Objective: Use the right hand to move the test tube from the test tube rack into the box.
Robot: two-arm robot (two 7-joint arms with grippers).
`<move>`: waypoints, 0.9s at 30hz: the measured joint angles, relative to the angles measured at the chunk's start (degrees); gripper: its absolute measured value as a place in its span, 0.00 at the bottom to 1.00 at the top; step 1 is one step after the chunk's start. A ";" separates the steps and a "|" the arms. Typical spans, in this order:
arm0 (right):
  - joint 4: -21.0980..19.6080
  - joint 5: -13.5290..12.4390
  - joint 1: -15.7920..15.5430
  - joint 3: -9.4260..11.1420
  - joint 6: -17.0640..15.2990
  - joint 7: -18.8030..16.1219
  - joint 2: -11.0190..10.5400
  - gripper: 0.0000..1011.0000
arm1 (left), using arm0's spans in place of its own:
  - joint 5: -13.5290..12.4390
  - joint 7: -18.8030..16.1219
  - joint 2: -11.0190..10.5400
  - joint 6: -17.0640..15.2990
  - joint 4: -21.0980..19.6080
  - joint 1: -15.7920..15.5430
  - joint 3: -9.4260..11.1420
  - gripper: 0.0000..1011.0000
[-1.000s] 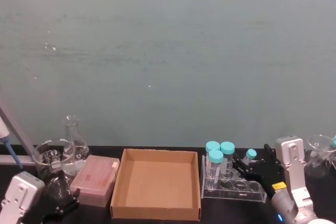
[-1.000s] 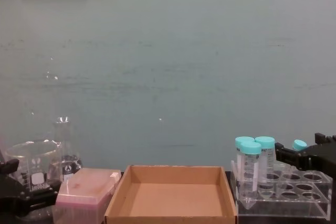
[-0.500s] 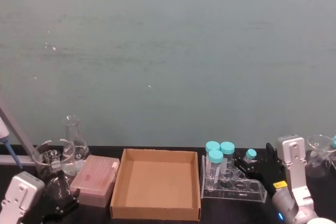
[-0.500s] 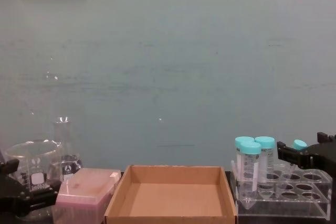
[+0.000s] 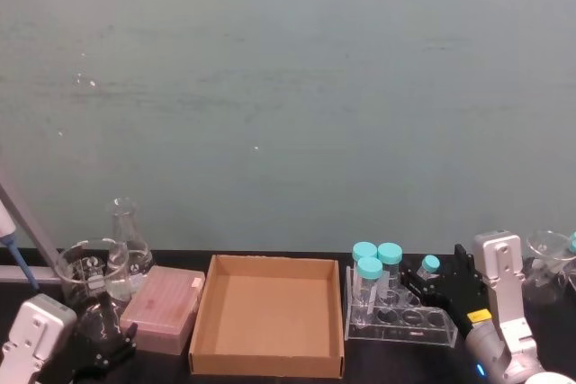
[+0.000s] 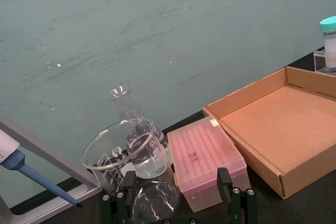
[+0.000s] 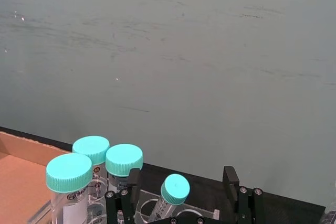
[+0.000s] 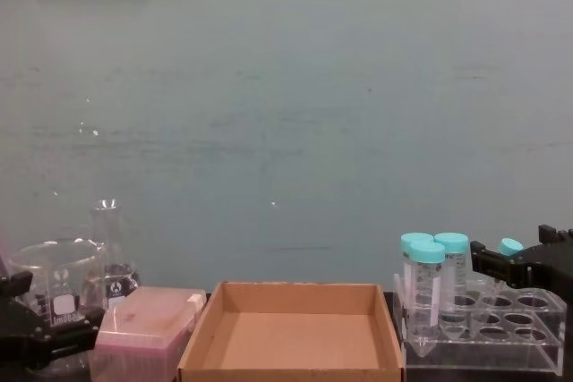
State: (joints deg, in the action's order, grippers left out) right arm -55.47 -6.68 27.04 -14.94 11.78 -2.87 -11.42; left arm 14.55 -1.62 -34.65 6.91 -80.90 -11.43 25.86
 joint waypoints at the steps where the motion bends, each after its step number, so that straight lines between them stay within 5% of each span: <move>1: -0.01 -0.01 0.00 -0.01 0.00 0.01 0.00 0.99 | 0.00 0.00 0.00 0.00 0.00 0.00 0.00 0.99; 6: -0.05 -0.02 -0.01 -0.04 -0.01 0.06 -0.02 0.97 | 0.00 0.00 0.00 0.00 0.00 0.00 0.00 0.99; 13: -0.09 -0.03 -0.04 -0.08 -0.03 0.14 -0.05 0.81 | 0.00 0.00 0.00 0.00 0.00 0.00 0.00 0.99; 27: -0.14 -0.09 -0.09 -0.10 -0.11 0.28 -0.08 0.36 | 0.00 0.00 0.00 0.00 0.00 0.00 0.00 0.99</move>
State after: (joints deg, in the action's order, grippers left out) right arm -55.62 -6.77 26.95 -15.04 11.67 -2.59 -11.50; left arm 14.55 -1.62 -34.65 6.91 -80.90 -11.43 25.86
